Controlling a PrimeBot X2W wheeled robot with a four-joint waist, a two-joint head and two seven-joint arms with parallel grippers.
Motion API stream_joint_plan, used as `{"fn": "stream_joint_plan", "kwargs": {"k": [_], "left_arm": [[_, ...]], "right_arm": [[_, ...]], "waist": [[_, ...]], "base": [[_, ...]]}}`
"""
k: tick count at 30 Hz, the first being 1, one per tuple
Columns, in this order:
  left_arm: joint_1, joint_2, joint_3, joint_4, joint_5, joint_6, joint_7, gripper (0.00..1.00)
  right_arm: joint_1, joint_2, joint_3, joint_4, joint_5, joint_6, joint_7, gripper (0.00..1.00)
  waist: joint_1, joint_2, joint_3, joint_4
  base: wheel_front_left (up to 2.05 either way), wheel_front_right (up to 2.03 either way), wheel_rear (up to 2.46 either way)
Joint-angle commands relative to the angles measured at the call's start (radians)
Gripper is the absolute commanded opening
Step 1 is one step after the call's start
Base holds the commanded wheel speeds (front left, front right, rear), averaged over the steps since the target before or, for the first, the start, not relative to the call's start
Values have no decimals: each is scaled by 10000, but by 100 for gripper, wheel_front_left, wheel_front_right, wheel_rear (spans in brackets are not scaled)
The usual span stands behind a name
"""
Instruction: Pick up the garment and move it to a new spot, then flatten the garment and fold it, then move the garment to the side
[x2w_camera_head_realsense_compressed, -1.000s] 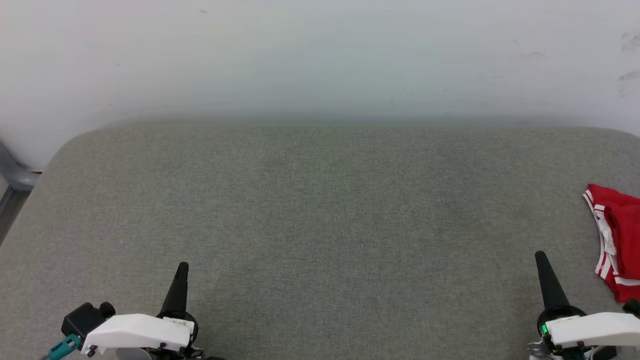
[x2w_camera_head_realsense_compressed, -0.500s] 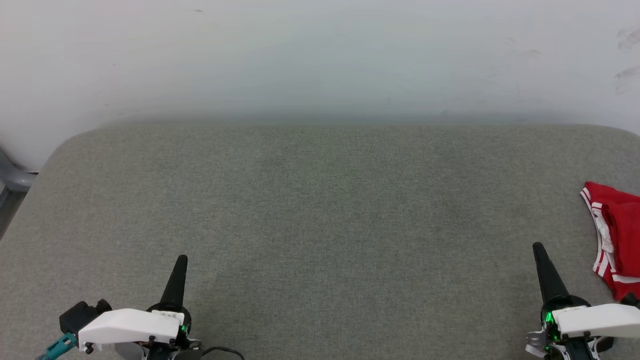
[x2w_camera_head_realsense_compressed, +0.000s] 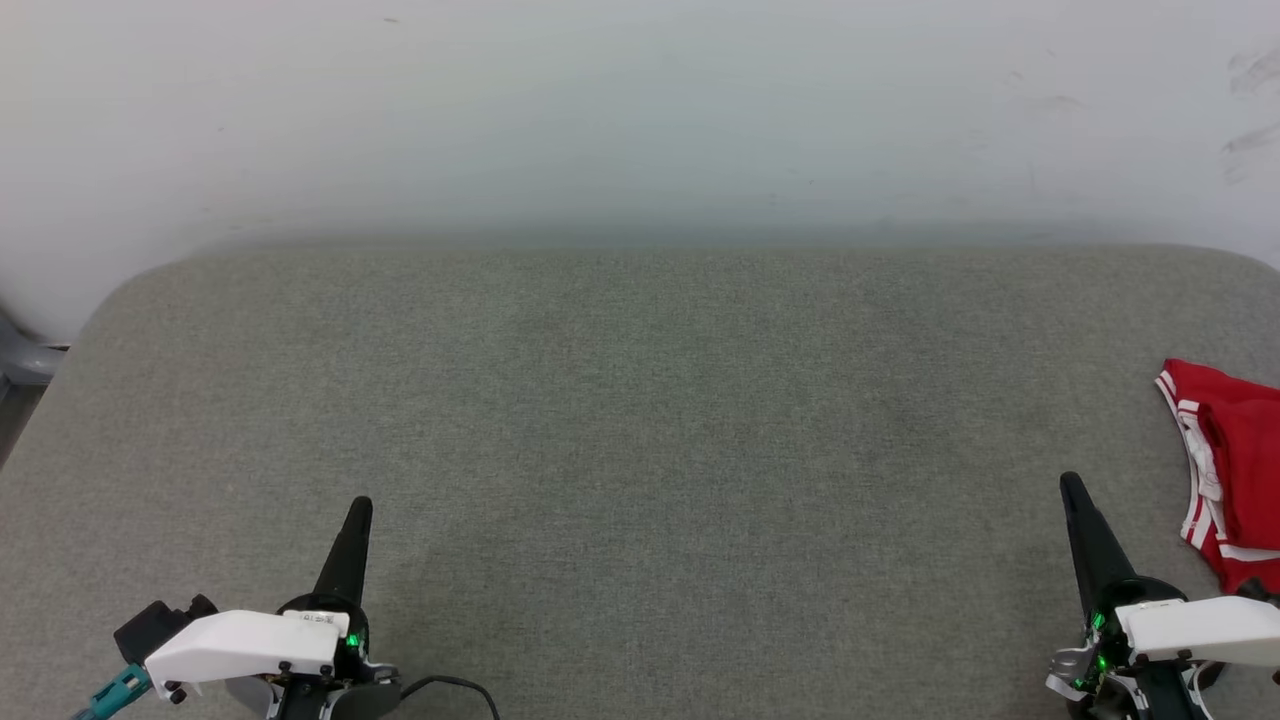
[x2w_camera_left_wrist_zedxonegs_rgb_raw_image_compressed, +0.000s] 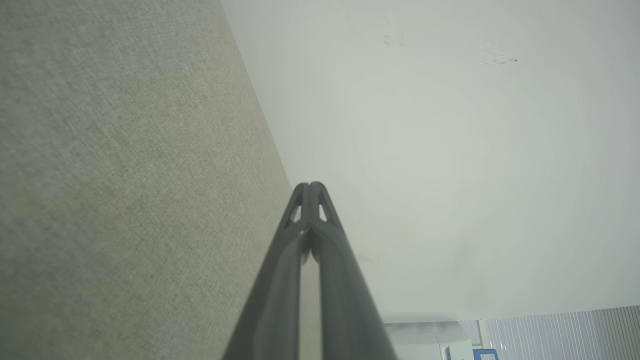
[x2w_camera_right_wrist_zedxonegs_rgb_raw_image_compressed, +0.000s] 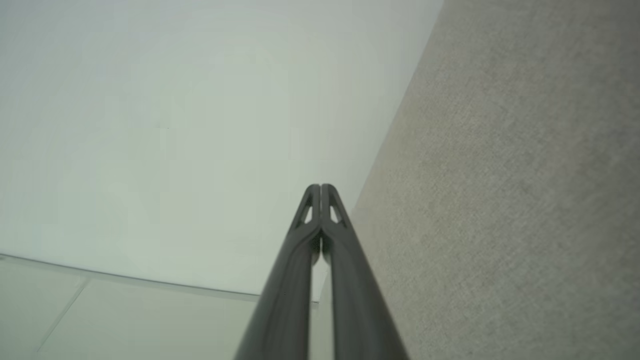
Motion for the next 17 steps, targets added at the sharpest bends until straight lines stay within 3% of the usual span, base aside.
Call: {"fn": "stream_joint_plan", "kwargs": {"k": [1,17], "left_arm": [[-208,-1,56,-15,-189,-81,62,0],[-367,-33,202,83,-1441,-191,370,0]], "right_arm": [[-170,8,-5,-7,199,-2,60,0],[-406,10,-6,152,1413,-2,379,0]], "waist": [[0,0,3,-6],[0,0,38,-90]], "base": [[0,0,0],[0,0,0]]}}
